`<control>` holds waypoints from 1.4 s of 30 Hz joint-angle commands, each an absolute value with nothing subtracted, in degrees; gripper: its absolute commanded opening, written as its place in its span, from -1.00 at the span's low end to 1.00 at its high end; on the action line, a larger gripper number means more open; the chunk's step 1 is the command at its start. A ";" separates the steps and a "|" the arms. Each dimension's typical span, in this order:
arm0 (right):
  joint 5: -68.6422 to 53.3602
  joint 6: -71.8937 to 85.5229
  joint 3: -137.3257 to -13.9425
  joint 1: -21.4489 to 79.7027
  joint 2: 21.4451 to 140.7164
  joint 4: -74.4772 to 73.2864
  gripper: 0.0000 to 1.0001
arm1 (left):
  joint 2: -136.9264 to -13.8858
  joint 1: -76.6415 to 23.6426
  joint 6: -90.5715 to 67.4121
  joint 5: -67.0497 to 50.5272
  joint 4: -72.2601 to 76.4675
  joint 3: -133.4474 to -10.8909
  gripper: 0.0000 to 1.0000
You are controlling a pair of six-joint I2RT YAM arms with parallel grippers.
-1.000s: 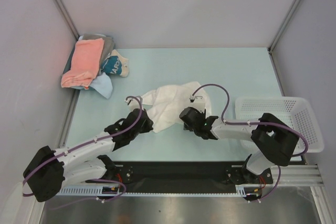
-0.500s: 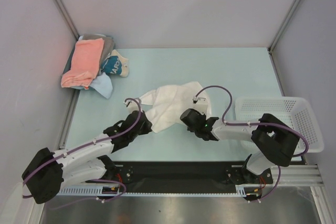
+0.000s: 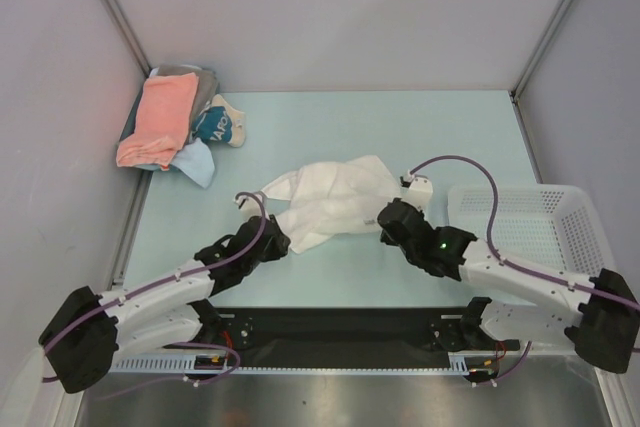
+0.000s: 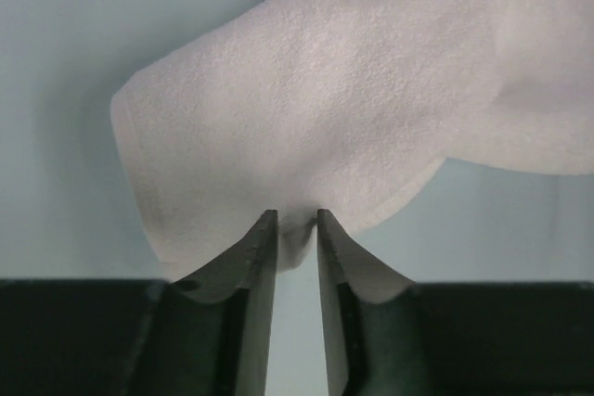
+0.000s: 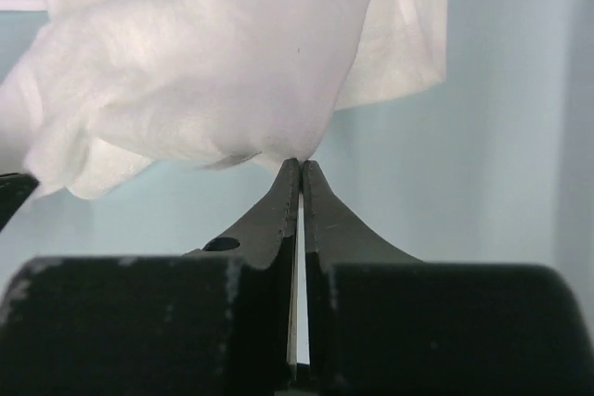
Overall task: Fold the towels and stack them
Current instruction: Flatten out the crumpled towel
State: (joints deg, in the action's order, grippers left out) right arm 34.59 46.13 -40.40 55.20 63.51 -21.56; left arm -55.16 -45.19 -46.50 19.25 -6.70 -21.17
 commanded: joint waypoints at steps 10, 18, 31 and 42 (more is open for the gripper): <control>35.68 44.56 -38.23 54.58 59.85 -30.41 -1.00 | -49.05 -45.00 -49.21 21.00 -9.46 -18.72 0.12; 35.42 42.89 -39.37 52.30 60.29 -31.20 -1.00 | -45.61 -45.09 -57.02 27.68 -20.65 -18.20 0.07; 34.37 41.92 -39.02 51.86 60.64 -29.97 -1.00 | -50.35 -45.00 -60.29 20.66 -10.21 -11.95 0.21; 33.49 40.26 -40.60 50.98 60.12 -29.44 -1.00 | -53.79 -45.00 -58.98 21.09 -9.49 -15.45 -0.98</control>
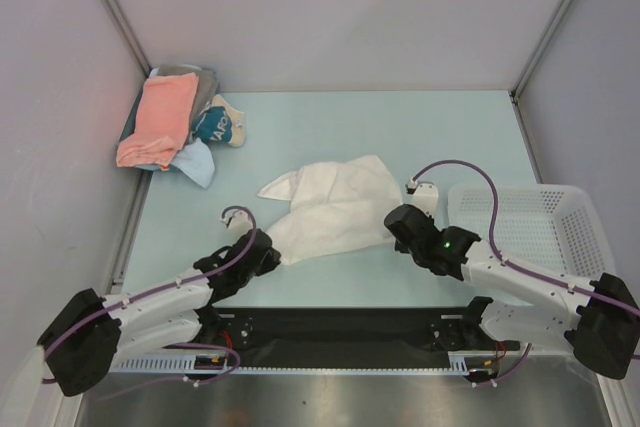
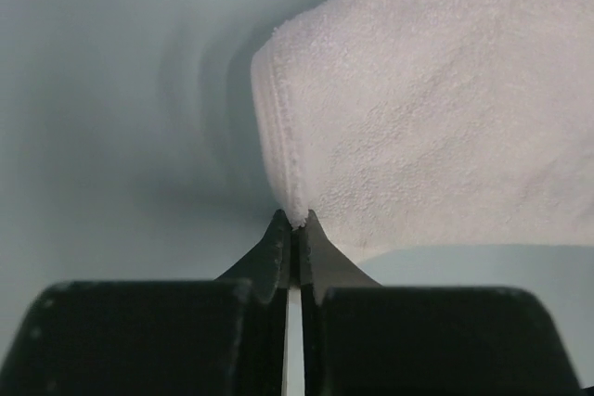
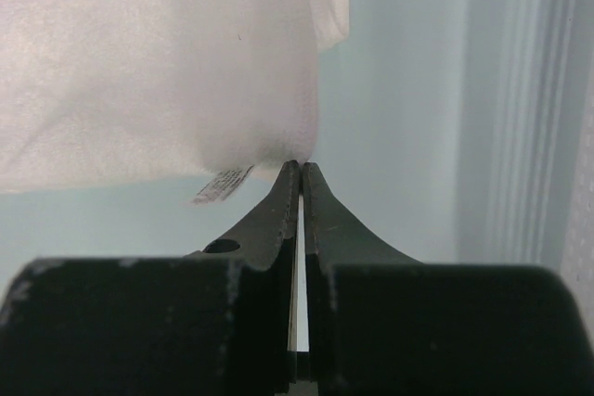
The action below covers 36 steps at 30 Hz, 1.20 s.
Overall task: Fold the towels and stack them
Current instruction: Flatten out the crumpled towel
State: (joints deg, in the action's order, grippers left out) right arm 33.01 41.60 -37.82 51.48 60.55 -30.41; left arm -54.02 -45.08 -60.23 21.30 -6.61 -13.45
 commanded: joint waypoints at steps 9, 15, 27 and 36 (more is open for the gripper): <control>30.41 28.49 -57.98 49.04 59.24 -30.06 -1.00 | -49.57 -44.91 -42.30 26.28 -21.69 -41.51 -0.99; 29.63 15.85 -83.88 49.30 61.35 -29.36 -1.00 | -56.68 -44.91 -26.04 26.64 -31.10 -73.58 -0.99; 24.70 -4.21 -111.43 59.84 64.95 -18.64 -1.00 | -61.26 -45.88 -4.49 9.34 -33.84 -113.36 -0.99; 22.15 -11.68 -119.79 63.81 66.36 -11.25 -1.00 | -64.86 -45.88 -0.53 3.16 -32.35 -131.21 -0.99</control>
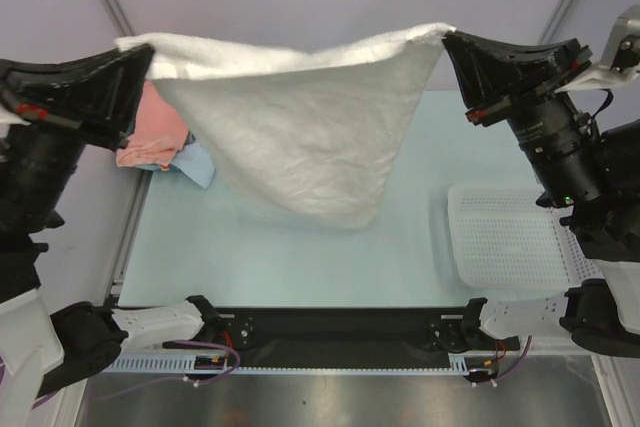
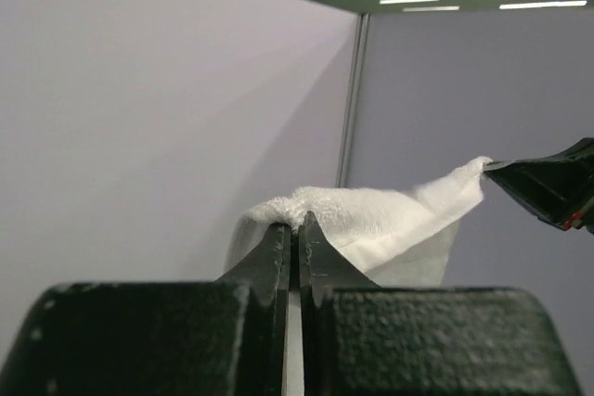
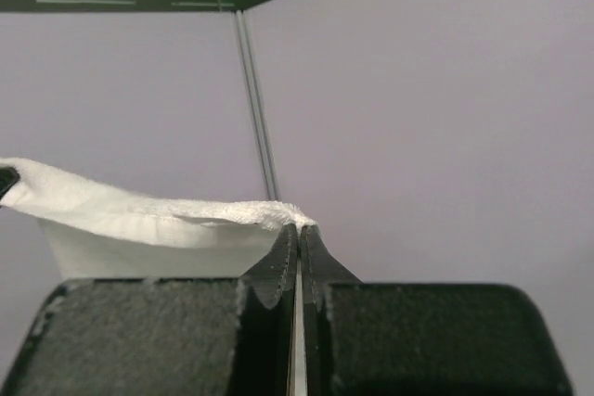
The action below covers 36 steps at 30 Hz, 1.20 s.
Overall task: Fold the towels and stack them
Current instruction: Flatten out the crumpled towel
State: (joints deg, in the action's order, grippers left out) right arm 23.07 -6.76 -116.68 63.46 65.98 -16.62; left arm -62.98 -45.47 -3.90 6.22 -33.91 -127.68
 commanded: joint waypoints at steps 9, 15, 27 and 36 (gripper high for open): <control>29.97 -19.87 -119.01 59.89 74.78 -4.31 -1.00 | -67.67 -44.13 4.75 11.70 -21.56 -117.99 -0.99; 12.15 2.00 -108.65 35.98 79.97 -7.21 -1.00 | -73.02 -21.99 -12.03 -6.76 -9.16 -100.48 -0.99; -13.79 20.47 -118.95 12.05 117.48 1.94 -1.00 | -121.44 -9.15 -24.60 -16.17 -3.42 -128.99 -0.99; -16.79 25.93 -139.58 10.11 136.76 -4.31 -1.00 | -132.72 -6.68 -26.81 -16.79 -0.44 -132.82 -0.99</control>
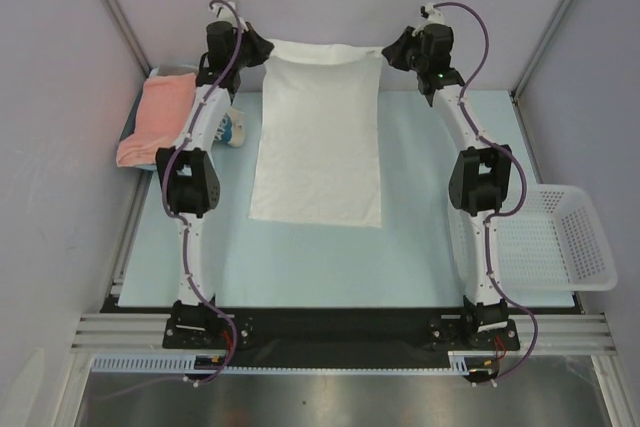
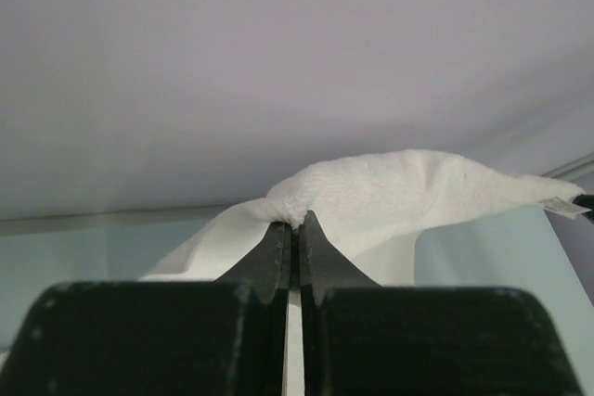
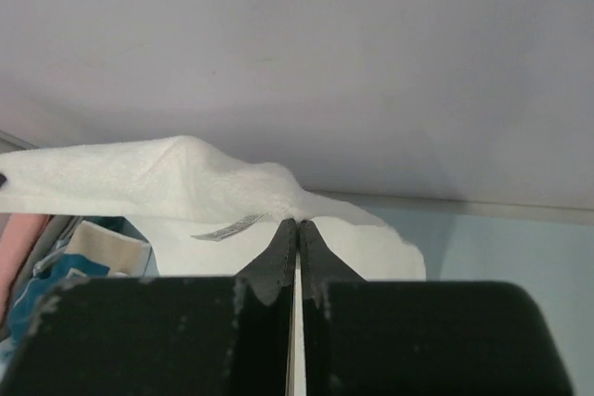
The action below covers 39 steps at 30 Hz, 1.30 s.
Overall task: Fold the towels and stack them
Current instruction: Flatten out the crumpled towel, then fold the towel
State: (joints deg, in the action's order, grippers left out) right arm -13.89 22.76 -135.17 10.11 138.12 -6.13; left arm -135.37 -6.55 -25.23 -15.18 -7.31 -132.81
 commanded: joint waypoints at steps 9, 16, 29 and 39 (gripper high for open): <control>-18.01 30.93 -119.29 9.93 128.51 -3.61 -1.00 | -125.87 -6.50 -28.04 -16.53 2.28 -115.25 -0.99; -21.00 33.66 -99.50 10.02 118.13 -2.45 -1.00 | -114.28 -6.59 -28.56 -11.43 1.15 -97.40 -0.99; -22.77 33.49 -80.17 13.62 107.94 -9.05 -1.00 | -104.68 -6.68 -32.52 -7.38 -16.60 -80.01 -0.99; -18.11 32.52 -71.55 17.05 101.96 -12.39 -1.00 | -98.97 -7.03 -34.54 -6.68 -17.14 -67.42 -0.85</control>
State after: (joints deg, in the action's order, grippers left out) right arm -20.10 32.97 -73.03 16.75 105.86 -11.44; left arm -104.38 -6.61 -33.08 -7.57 -17.43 -69.06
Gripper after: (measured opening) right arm 0.013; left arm 0.071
